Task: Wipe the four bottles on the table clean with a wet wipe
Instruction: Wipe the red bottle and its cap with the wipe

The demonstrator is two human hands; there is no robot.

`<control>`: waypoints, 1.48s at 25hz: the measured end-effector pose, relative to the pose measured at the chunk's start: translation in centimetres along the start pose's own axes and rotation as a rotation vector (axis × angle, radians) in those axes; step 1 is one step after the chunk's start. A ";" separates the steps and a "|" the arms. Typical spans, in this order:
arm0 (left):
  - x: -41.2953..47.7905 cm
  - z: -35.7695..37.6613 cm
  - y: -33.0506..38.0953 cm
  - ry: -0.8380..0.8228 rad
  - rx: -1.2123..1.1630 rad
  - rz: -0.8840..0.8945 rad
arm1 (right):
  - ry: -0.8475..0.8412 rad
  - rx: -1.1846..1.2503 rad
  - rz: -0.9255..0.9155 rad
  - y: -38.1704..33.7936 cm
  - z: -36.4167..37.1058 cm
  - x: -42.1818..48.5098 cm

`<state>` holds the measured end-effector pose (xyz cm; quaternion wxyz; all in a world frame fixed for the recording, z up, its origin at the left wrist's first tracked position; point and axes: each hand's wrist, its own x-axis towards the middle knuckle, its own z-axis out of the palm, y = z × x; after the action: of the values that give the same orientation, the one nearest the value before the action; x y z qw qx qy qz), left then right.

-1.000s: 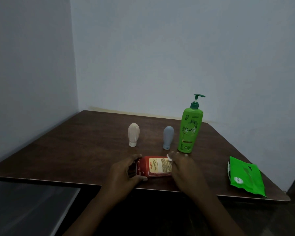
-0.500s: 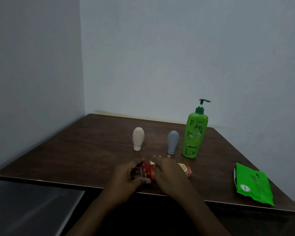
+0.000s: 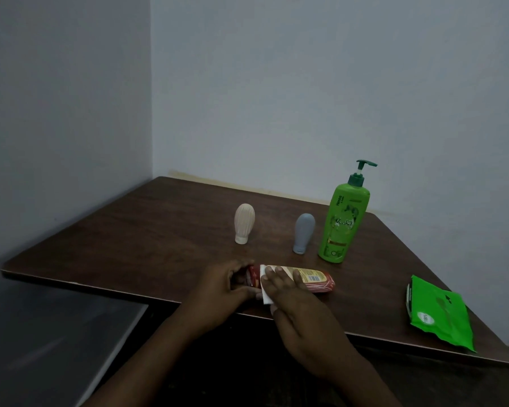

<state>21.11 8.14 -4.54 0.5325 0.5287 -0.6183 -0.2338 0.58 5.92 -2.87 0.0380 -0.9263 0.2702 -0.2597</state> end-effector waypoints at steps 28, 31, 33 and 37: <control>0.2 -0.5 1.5 -0.030 -0.113 -0.146 | 0.149 -0.141 0.138 2.4 -0.4 1.1; 0.1 -0.6 1.7 -0.090 -0.133 -0.109 | 0.141 -0.093 0.057 1.0 0.4 2.2; 0.1 -0.7 1.7 -0.116 -0.113 -0.090 | 0.146 -0.104 0.013 0.8 0.2 2.1; 0.5 -1.0 1.2 -0.082 -0.055 -0.112 | 0.149 -0.144 0.069 3.2 -1.2 0.3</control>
<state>21.60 8.29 -3.02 0.5073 0.5375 -0.6024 -0.3016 -1.31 3.12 -2.35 -0.0399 -0.8949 0.3221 -0.3064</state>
